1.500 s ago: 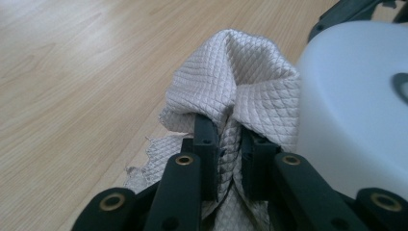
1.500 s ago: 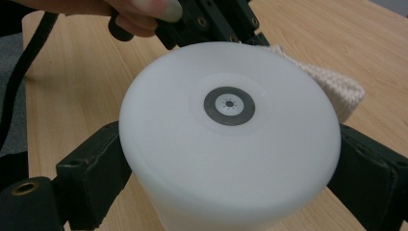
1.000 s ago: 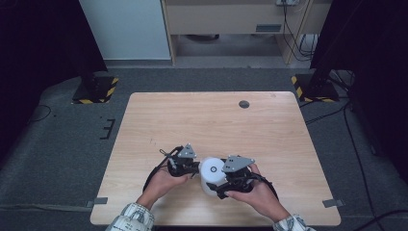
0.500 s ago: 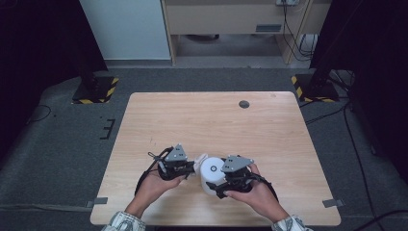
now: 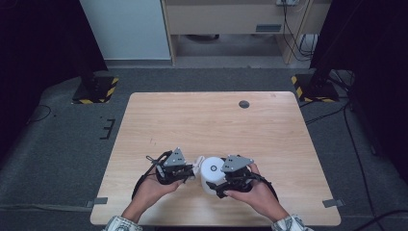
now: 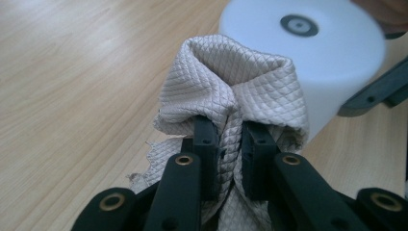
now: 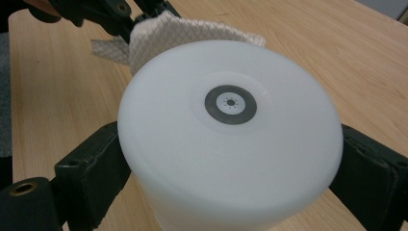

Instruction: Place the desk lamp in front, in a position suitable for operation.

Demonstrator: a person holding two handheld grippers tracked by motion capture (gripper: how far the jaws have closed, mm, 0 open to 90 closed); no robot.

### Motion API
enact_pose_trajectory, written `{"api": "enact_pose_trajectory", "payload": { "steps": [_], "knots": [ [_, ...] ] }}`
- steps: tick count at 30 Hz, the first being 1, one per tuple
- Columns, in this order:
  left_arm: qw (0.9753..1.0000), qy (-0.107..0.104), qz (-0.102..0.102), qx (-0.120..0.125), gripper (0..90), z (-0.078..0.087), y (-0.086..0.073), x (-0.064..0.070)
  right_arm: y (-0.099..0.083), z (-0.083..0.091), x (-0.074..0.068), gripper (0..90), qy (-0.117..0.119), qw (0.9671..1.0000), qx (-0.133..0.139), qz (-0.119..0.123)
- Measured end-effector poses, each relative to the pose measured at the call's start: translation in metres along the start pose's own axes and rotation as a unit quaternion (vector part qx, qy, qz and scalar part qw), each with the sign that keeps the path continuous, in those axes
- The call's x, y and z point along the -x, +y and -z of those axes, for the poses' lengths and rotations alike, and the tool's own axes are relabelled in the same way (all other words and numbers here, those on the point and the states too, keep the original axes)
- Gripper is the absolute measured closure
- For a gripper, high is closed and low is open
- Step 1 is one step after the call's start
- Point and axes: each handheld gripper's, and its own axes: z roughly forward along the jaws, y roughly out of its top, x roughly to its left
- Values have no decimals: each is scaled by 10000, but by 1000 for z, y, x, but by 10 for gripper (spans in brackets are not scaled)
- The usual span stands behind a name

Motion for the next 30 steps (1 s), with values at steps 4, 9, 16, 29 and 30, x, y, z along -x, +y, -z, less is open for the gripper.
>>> {"api": "enact_pose_trajectory", "payload": {
  "steps": [4,9,16,29,30],
  "knots": [
    [10000,24,9,85,782,7,7,-1,0,-1,0,87,-8,10000,5,-1],
    [9999,14,-72,133,783,11,19,-4,1,-1,0,88,-32,10000,-9,-25],
    [10000,21,-30,82,783,6,8,3,1,-1,0,88,-21,10000,-6,-20],
    [9999,-7,110,-125,783,-11,-10,3,1,-1,0,88,-22,10000,-14,-16],
    [9998,-7,102,-156,783,-13,-12,3,1,-1,0,88,-26,10000,-17,-15]
  ]
}}
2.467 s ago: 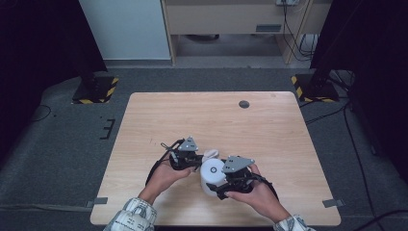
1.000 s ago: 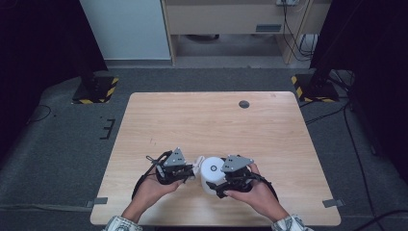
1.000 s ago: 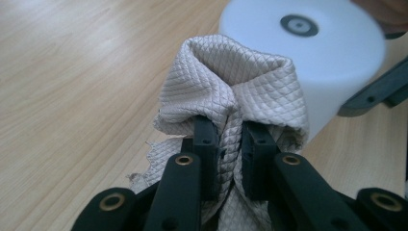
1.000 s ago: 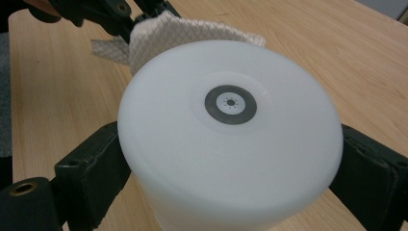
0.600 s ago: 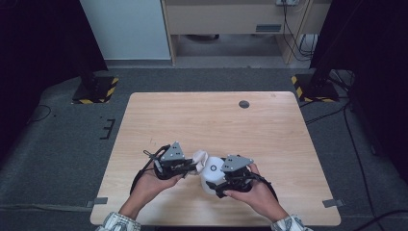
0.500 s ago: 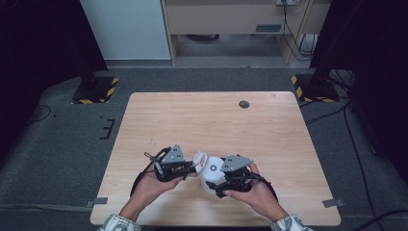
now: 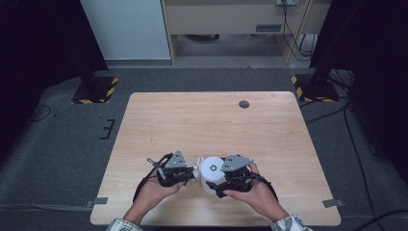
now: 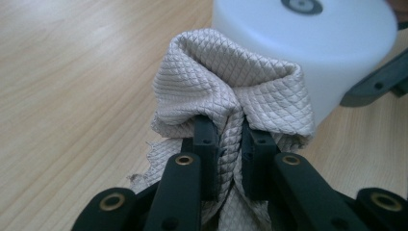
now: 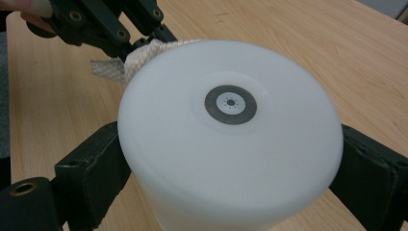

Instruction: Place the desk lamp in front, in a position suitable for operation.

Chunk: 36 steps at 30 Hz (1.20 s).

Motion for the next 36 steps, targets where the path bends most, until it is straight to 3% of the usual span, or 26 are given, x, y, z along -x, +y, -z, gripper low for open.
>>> {"api": "enact_pose_trajectory", "payload": {
  "steps": [4,13,21,27,30,36],
  "knots": [
    [10000,-16,-4,-70,783,-3,-3,0,0,0,0,88,-1,10000,9,2],
    [9995,62,-48,314,783,19,15,3,0,0,0,88,-10,10000,-9,-7],
    [10000,73,15,16,783,4,3,3,0,0,0,88,-23,10000,-19,-20],
    [9998,23,0,-173,783,-3,-6,12,0,0,0,87,-20,10000,-19,-4],
    [9999,-4,-54,-132,783,1,-6,16,0,0,0,87,-36,10000,-21,-1],
    [9998,69,-29,203,783,19,8,17,1,0,0,87,-39,10000,-27,-10]
  ]
}}
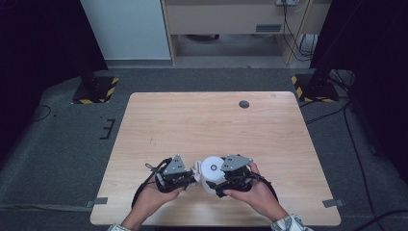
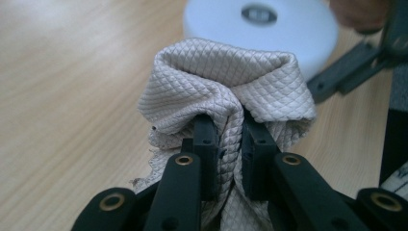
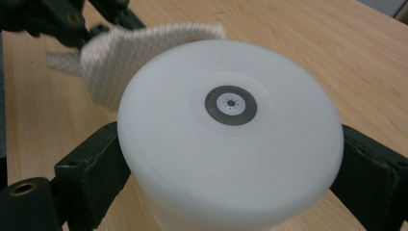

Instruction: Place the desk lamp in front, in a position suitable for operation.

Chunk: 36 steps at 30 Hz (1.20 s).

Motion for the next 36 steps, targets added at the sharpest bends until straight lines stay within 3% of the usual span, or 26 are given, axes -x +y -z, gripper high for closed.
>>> {"api": "enact_pose_trajectory", "payload": {
  "steps": [5,10,16,24,28,32,36],
  "knots": [
    [9999,60,-89,20,782,5,7,1,0,0,-1,87,-28,10000,13,-6],
    [9995,118,-96,-273,782,-10,-3,-1,0,0,-1,87,-33,10000,11,-20],
    [9988,106,86,-476,783,-30,-16,-9,0,0,0,87,-26,10000,14,-10],
    [9956,-7,-139,-923,778,-41,-26,0,0,-2,-1,84,-69,10000,36,-13],
    [9968,-73,-68,-794,779,-36,-25,2,0,-2,-1,84,-87,10000,44,-22],
    [9990,-133,-45,-427,779,-20,-19,9,-1,-2,-1,84,-89,9999,57,-32],
    [9998,-57,-51,-163,779,-8,-9,8,-1,-2,0,85,-86,9999,50,-32]
  ]
}}
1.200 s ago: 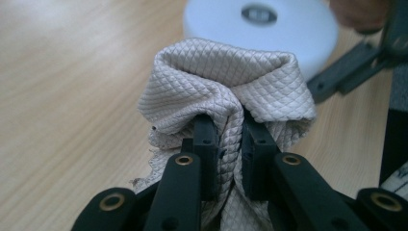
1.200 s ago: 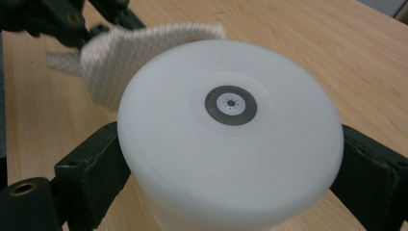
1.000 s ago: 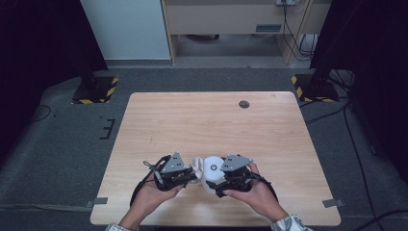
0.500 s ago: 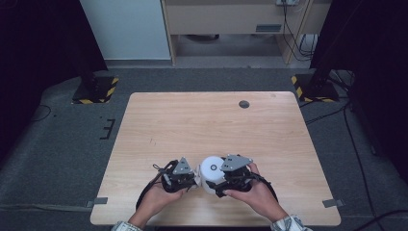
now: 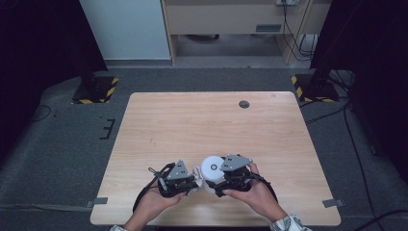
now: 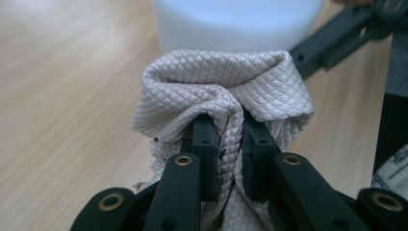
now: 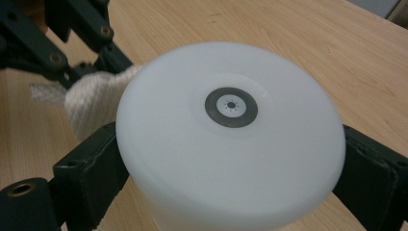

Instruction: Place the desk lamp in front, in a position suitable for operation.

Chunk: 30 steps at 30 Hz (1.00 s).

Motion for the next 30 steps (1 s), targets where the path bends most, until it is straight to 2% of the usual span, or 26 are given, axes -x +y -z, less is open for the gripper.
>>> {"api": "enact_pose_trajectory", "payload": {
  "steps": [4,10,13,18,22,30],
  "knots": [
    [9998,123,8,167,780,6,12,-10,0,1,0,85,10,10000,-11,1],
    [9998,156,55,123,776,1,23,-27,0,1,0,85,18,10000,-13,4],
    [9998,171,103,67,776,-7,25,-34,0,1,0,86,33,10000,-11,-17],
    [9997,124,231,-22,777,-25,23,-42,0,2,-1,86,57,10000,-20,-10],
    [9996,60,243,-95,777,-38,17,-45,-1,3,-1,86,75,10000,-24,13],
    [9986,81,125,-499,779,-53,-1,-42,-2,3,-1,85,77,10000,-7,15]
  ]
}}
